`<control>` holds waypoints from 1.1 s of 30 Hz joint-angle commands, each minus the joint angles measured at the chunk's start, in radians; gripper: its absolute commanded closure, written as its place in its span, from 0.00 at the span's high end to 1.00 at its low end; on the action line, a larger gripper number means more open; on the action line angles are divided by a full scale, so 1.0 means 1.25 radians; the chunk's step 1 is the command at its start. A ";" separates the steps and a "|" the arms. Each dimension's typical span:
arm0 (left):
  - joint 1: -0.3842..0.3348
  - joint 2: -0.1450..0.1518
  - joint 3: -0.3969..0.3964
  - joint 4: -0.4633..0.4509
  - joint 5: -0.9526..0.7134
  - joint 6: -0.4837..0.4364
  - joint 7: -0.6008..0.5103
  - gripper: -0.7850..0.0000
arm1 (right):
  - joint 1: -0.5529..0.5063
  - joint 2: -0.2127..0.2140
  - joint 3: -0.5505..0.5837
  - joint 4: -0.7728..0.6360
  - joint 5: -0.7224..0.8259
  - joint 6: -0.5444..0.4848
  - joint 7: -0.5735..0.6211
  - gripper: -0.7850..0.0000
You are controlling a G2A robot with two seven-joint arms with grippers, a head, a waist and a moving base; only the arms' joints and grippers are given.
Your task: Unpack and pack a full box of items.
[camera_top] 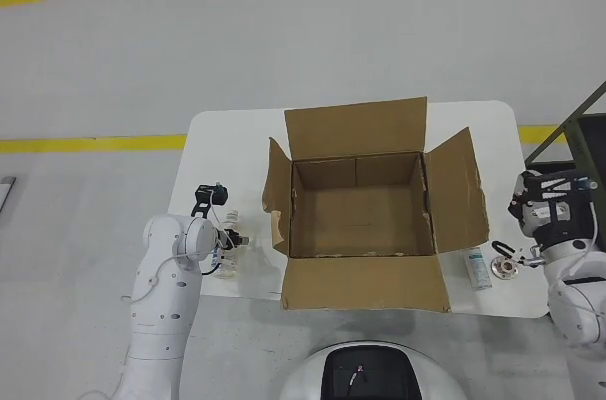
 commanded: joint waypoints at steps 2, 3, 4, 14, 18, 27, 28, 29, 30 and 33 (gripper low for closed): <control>0.000 0.000 0.000 0.000 0.000 0.000 0.000 1.00 | -0.005 0.001 0.011 0.016 0.022 -0.020 -0.132 0.00; 0.000 0.000 0.000 0.000 0.000 0.000 0.000 1.00 | -0.011 0.002 0.015 0.023 0.025 -0.030 -0.167 0.00; 0.000 0.000 0.000 0.000 0.000 0.000 0.000 1.00 | -0.015 0.002 0.019 0.029 0.031 -0.035 -0.197 0.00; 0.000 0.000 0.000 0.000 0.000 0.000 0.000 1.00 | -0.020 0.002 0.026 0.040 0.037 -0.031 -0.227 0.00; 0.003 0.000 0.000 0.001 -0.002 -0.001 0.005 1.00 | -0.020 0.002 0.026 0.040 0.037 -0.031 -0.227 0.00; -0.003 0.018 -0.044 0.029 0.046 -0.055 -0.007 1.00 | -0.020 0.002 0.026 0.040 0.037 -0.031 -0.227 0.00; -0.008 0.020 -0.047 0.037 0.050 -0.060 -0.010 1.00 | -0.020 0.002 0.026 0.040 0.037 -0.031 -0.227 0.00; -0.012 0.021 -0.050 0.048 0.057 -0.061 -0.010 1.00 | -0.020 0.002 0.026 0.040 0.037 -0.031 -0.227 0.00; -0.017 0.022 -0.050 0.058 0.056 -0.064 -0.011 1.00 | -0.020 0.002 0.026 0.040 0.037 -0.031 -0.227 0.00; -0.033 0.022 -0.044 0.085 0.046 -0.081 -0.016 1.00 | -0.020 0.002 0.026 0.040 0.037 -0.031 -0.227 0.00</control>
